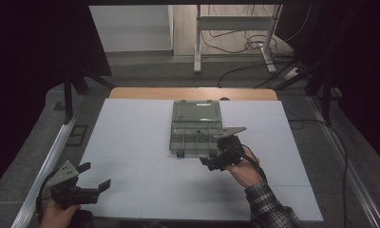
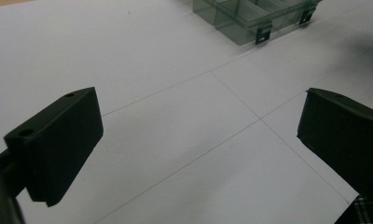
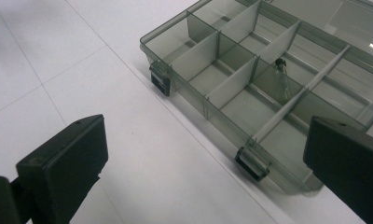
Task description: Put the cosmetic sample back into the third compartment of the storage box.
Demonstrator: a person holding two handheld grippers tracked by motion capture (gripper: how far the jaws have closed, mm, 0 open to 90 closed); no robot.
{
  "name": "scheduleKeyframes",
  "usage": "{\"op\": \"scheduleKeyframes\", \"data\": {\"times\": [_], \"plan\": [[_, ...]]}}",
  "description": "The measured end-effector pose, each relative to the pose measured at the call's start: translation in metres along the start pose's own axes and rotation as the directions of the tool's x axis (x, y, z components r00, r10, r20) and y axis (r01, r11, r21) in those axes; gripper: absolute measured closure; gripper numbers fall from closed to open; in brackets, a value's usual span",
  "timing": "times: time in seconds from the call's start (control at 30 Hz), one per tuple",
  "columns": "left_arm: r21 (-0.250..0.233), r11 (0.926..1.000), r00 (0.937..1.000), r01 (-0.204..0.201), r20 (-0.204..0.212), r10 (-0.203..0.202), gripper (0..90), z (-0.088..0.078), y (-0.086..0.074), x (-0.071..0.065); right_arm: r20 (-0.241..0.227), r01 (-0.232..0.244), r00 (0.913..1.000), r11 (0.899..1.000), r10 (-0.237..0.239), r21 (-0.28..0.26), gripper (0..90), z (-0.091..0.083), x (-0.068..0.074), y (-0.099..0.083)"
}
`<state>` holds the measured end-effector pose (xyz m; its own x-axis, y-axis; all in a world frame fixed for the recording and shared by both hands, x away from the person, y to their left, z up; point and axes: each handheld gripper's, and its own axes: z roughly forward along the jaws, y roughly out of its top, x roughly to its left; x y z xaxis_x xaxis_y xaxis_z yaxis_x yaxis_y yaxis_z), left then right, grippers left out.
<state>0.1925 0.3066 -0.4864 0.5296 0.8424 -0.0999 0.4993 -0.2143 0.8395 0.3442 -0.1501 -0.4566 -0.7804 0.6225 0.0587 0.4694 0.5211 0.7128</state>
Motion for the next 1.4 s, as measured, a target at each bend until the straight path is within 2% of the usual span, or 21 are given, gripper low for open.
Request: {"op": "scheduleKeyframes", "data": {"times": [0.57,1.17,1.4], "plan": [[0.0,1.0,1.0,0.0,0.001,0.0,0.4,0.0,0.0,0.0,0.011,0.001,0.9999,0.999,-0.001,-0.033,0.0,-0.017,0.006,-0.022],[0.0,1.0,1.0,0.001,0.001,-0.001,0.4,0.0,0.0,0.0,0.04,0.011,0.9992,0.999,-0.009,-0.039,0.0,-0.038,0.014,-0.043],[0.0,1.0,1.0,0.002,0.001,-0.002,0.4,0.0,0.0,0.0,0.058,0.002,0.9983,0.999,0.0,-0.039,0.0,-0.049,0.013,-0.052]]}}
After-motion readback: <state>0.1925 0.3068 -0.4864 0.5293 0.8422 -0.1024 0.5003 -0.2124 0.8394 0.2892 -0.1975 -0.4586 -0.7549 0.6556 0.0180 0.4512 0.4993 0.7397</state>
